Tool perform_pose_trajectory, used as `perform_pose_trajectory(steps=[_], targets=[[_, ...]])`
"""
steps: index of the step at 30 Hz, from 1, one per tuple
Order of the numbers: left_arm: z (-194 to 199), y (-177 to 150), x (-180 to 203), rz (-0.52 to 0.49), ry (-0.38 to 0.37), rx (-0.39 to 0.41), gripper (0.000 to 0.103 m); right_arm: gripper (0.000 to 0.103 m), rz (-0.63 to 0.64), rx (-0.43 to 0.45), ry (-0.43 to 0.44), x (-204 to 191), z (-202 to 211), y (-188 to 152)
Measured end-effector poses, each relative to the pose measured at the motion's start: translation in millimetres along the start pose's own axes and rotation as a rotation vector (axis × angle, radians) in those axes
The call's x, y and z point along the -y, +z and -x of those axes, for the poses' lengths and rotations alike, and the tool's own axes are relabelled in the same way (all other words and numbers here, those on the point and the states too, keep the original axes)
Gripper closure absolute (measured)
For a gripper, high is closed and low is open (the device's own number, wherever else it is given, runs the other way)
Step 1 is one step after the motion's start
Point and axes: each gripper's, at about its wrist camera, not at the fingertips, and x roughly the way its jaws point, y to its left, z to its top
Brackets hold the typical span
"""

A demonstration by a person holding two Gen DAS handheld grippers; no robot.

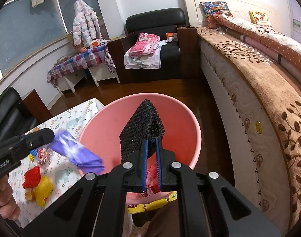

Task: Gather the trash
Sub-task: 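Carry the purple bag and black sponge over the pink bucket and release both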

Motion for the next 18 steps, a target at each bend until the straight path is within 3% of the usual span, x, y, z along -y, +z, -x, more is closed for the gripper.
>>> perform_pose_trajectory(steps=[2, 4, 10, 14, 18], targets=[[2.4, -1.3, 0.7, -0.001, 0.003, 0.008, 0.064, 0.094, 0.000, -0.001, 0.000, -1.0, 0.3, -0.4], [5.2, -1.5, 1.7, -0.004, -0.003, 0.013, 0.058, 0.094, 0.002, -0.001, -0.002, -0.4, 0.1, -0.2], [14.3, -1.1, -0.1, 0.003, 0.001, 0.025, 0.056, 0.093, -0.010, -0.016, 0.007, 0.7, 0.0, 0.3], [22.0, -2.0, -6.8, 0.023, 0.009, 0.033, 0.056, 0.081, -0.010, -0.035, 0.012, 0.9, -1.5, 0.2], [31.1, -3.5, -16.9, 0.042, 0.020, 0.044, 0.054, 0.078, -0.024, -0.047, 0.035, -0.5, -2.0, -0.8]])
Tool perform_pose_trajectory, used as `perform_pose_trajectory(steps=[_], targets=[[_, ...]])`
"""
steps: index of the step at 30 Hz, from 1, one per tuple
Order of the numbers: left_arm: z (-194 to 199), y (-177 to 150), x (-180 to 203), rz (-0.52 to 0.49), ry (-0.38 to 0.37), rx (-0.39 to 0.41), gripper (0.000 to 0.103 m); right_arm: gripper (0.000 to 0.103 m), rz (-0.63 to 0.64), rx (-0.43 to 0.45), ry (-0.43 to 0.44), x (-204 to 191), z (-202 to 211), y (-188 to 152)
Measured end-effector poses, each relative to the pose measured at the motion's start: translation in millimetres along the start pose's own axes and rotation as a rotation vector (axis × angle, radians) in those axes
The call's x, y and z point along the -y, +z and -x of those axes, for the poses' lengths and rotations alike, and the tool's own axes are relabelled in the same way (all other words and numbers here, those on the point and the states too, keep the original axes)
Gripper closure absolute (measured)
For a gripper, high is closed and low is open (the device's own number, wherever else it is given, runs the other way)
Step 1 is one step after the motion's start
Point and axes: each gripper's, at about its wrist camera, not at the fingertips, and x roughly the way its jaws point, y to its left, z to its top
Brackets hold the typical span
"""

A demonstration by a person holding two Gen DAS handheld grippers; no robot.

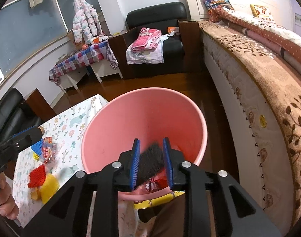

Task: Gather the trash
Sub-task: 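Carry the purple bag and black sponge over the pink bucket and release both, then move both open grippers back over the remaining trash on the table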

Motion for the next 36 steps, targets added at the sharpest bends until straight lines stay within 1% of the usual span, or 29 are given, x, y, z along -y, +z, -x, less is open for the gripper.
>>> perform_pose_trajectory(steps=[6, 15, 21, 30, 36], targets=[[17.1, -1.6, -18.8, 0.024, 0.041, 0.025, 0.054, 0.078, 0.017, 0.011, 0.021, -10.2, 4.0, -0.3], [56.7, -5.7, -67.9, 0.105, 0.153, 0.073, 0.054, 0.078, 0.042, 0.059, 0.095, -29.9, 13.9, -3.4], [74.0, -16.9, -94.6, 0.148, 0.218, 0.081, 0.053, 0.078, 0.078, 0.055, 0.128, -49.0, 13.6, -6.0], [90.7, -45.3, -138.2, 0.211, 0.311, 0.044, 0.053, 0.078, 0.135, 0.029, 0.150, -73.1, 9.0, -14.7], [85.2, -75.1, -161.4, 0.242, 0.350, -0.023, 0.053, 0.078, 0.179, 0.004, 0.164, -89.9, 4.6, -20.2]])
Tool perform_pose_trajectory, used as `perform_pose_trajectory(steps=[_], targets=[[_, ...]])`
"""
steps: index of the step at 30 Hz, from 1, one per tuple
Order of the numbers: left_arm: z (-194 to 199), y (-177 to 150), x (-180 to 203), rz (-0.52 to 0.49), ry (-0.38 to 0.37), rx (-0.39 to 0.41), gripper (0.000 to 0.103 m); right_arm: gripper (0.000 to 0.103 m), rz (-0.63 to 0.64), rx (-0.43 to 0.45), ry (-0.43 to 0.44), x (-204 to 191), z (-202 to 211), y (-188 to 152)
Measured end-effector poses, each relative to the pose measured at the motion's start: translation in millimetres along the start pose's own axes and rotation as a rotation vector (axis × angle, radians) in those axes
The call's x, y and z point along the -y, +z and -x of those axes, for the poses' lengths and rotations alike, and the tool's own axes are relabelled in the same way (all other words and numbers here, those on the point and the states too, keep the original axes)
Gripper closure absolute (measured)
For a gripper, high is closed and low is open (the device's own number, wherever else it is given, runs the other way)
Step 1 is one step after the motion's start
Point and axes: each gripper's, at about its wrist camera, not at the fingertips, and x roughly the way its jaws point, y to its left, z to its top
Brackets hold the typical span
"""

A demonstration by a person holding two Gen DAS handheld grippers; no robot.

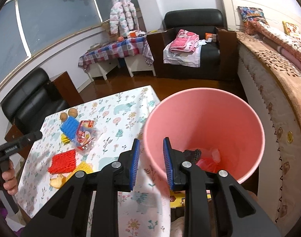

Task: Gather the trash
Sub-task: 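Move both open grippers back over the remaining trash on the table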

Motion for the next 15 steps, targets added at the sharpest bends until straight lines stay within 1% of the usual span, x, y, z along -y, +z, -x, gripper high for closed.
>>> perform_pose_trajectory(steps=[6, 15], targets=[[-21.7, -18.7, -13.0, 0.008, 0.011, -0.066, 0.053, 0.078, 0.036, -0.026, 0.011, -15.1, -6.0, -1.6], [-60.1, -27.6, -18.9, -0.040, 0.022, -0.123, 0.053, 0.078, 0.063, -0.056, 0.008, -30.9, -12.5, -4.3]])
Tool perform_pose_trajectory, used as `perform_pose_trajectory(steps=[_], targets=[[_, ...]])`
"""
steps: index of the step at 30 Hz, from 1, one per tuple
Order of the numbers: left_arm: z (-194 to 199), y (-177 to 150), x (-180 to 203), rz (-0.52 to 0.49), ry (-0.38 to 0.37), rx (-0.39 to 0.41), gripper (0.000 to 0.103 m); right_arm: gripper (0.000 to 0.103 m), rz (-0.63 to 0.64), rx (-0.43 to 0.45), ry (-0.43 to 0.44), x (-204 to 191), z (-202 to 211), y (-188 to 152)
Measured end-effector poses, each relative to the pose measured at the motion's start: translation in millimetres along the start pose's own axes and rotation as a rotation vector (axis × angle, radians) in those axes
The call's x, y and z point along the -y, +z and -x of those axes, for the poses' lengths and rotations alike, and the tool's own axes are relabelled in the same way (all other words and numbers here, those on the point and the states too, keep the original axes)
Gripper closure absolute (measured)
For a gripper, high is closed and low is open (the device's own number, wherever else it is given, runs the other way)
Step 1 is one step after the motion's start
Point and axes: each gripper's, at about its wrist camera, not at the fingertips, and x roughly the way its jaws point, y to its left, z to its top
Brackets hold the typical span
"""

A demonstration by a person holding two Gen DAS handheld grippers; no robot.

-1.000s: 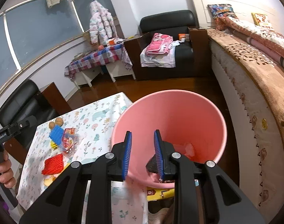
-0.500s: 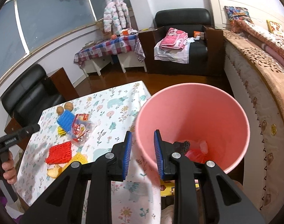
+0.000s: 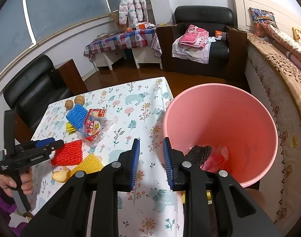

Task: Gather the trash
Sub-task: 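Move both open grippers back over the remaining trash on the table, then grasp the red foam net with the left gripper while the right gripper grasps the snack wrapper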

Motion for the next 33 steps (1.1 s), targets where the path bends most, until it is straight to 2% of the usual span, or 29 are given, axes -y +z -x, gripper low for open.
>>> perform_pose_trajectory(steps=[3, 6, 8, 9, 13, 15, 20, 28, 31, 33], targets=[[-7.5, -3.8, -5.0, 0.011, -0.019, -0.017, 0.053, 0.078, 0.004, -0.011, 0.001, -4.1, -3.0, -0.8], [-5.9, -9.2, -5.4, 0.014, -0.042, -0.002, 0.054, 0.078, 0.008, -0.024, 0.007, -8.7, -8.2, -1.4], [-4.6, -13.3, -4.1, 0.001, -0.063, 0.006, 0.065, 0.078, 0.011, -0.031, 0.011, -12.2, -11.7, -0.8], [-3.8, -15.0, -3.5, -0.003, -0.064, 0.011, 0.066, 0.078, 0.013, -0.039, 0.015, -14.9, -14.4, -0.7], [2.4, -19.1, -4.0, -0.003, -0.082, 0.033, 0.088, 0.078, 0.017, -0.057, 0.046, -23.5, -22.1, -0.6], [7.9, -21.4, -7.1, 0.005, -0.104, 0.040, 0.092, 0.078, 0.013, -0.067, 0.076, -28.4, -26.6, 0.6], [24.3, -26.4, -15.3, 0.028, -0.127, 0.080, 0.094, 0.078, 0.008, -0.093, 0.150, -42.4, -38.2, 6.0], [38.9, -35.3, -29.9, 0.077, -0.141, 0.099, 0.094, 0.078, -0.036, -0.096, 0.250, -63.5, -71.7, 33.6], [39.6, -37.9, -35.5, 0.099, -0.146, 0.096, 0.094, 0.077, -0.037, -0.095, 0.245, -69.4, -88.6, 40.3], [38.8, -39.3, -38.4, 0.108, -0.148, 0.093, 0.094, 0.073, -0.037, -0.111, 0.228, -72.6, -102.0, 42.5]])
